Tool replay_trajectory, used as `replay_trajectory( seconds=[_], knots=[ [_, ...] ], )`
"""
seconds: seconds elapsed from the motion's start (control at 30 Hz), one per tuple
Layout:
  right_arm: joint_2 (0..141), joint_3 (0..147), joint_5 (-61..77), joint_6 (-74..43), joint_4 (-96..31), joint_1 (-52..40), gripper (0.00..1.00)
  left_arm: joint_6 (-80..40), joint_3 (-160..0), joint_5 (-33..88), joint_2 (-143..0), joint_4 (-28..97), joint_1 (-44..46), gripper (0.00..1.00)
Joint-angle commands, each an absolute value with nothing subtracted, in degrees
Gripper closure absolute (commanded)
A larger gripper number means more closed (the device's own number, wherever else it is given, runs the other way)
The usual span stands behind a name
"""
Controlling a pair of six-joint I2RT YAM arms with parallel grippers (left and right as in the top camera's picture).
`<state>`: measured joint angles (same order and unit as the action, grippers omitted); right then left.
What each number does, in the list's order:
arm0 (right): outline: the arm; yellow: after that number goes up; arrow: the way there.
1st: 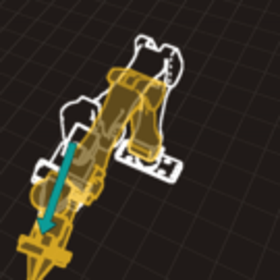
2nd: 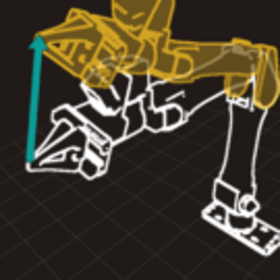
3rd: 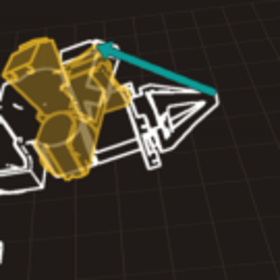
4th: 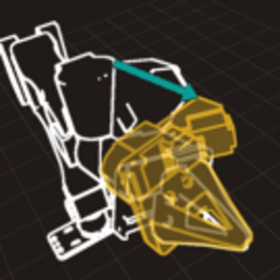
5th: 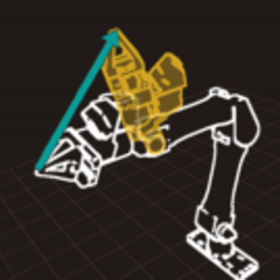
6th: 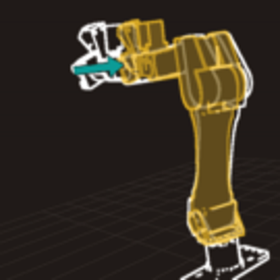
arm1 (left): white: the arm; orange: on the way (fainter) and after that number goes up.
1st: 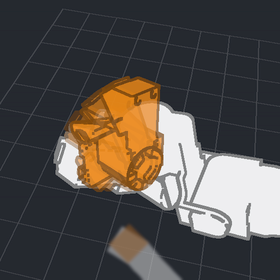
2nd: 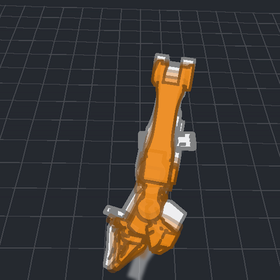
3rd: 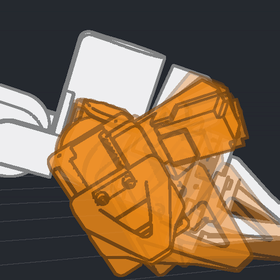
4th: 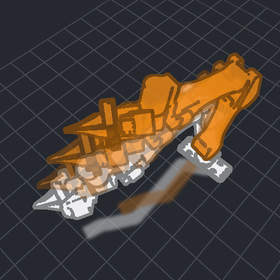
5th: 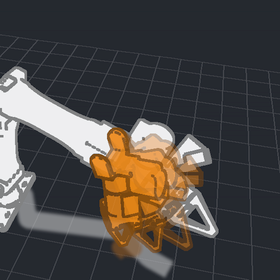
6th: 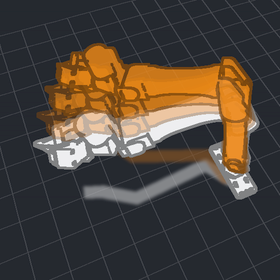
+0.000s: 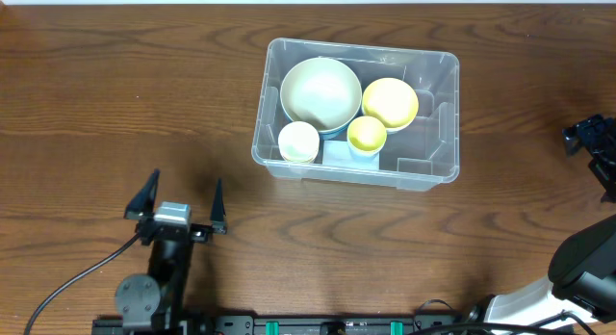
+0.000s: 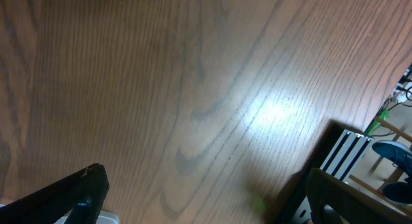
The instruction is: Pack container
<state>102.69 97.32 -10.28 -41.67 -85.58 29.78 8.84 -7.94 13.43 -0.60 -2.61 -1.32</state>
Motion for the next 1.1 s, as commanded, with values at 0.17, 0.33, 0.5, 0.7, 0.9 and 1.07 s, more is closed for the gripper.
replay_trajectory(
  seconds=[0.17,0.33,0.5,0.7,0.9,1.07],
  knots=[
    [102.76,97.19,-10.9,-42.39,-85.47,30.04,0.01,9.39,-0.86,13.96,-0.1,-5.5,-1.58,0.02],
    [102.76,97.19,-10.92,-42.39,-85.47,30.04,0.01,9.43,-0.23,13.89,-0.1,-0.3,-1.61,0.02],
    [102.76,97.19,-10.92,-42.39,-85.47,30.04,0.01,9.15,-0.23,13.96,-0.1,2.92,-1.58,0.02],
    [102.76,97.19,-10.9,-42.39,-85.47,30.04,0.01,9.17,-0.23,13.93,-0.23,2.76,-1.58,0.02],
    [102.76,97.19,-10.9,-42.39,-85.47,30.04,0.01,9.19,-0.23,13.96,-0.23,2.76,-1.58,0.02],
    [102.76,97.19,-10.92,-42.39,-85.47,30.04,0.01,9.17,-0.23,13.93,-0.23,2.79,-1.58,0.02]
  ],
)
